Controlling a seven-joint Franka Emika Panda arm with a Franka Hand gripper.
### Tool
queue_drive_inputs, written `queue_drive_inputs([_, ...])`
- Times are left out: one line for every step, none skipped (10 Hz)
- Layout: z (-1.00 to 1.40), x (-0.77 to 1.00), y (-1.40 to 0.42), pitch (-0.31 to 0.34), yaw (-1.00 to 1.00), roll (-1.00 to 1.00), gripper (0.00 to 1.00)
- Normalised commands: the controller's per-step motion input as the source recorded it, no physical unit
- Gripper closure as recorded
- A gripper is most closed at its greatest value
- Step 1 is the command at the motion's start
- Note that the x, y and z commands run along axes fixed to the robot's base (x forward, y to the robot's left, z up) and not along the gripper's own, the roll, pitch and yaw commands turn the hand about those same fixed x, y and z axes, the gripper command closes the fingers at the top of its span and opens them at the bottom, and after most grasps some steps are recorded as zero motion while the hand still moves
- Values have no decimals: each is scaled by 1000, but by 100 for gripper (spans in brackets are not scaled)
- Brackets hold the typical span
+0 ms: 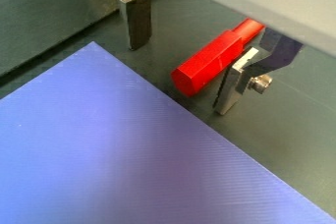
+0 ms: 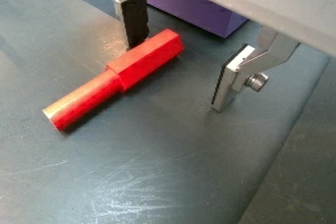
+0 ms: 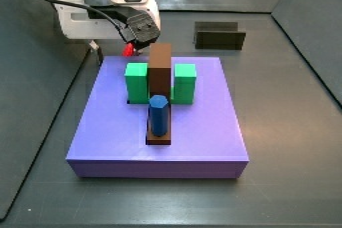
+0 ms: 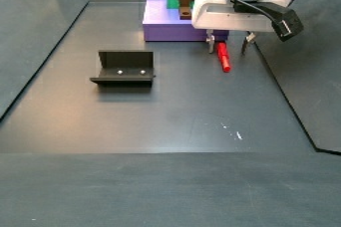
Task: Pick up the red object. Move up. Place the red object on the fixture. Regrasp the red object. Move to above the board. Insert the red object.
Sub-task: Pick up the red object.
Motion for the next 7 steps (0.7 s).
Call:
queue_drive_inputs([0, 0, 0, 0, 0, 0, 100])
queue_drive_inputs([0, 0, 0, 0, 0, 0, 100])
queue_drive_inputs([0, 0, 0, 0, 0, 0, 100])
queue_drive_inputs([0, 0, 0, 0, 0, 0, 100])
queue_drive_inputs([0, 0, 0, 0, 0, 0, 100])
queue_drive_inputs([0, 0, 0, 0, 0, 0, 100])
queue_drive_inputs([0, 0, 0, 0, 0, 0, 100])
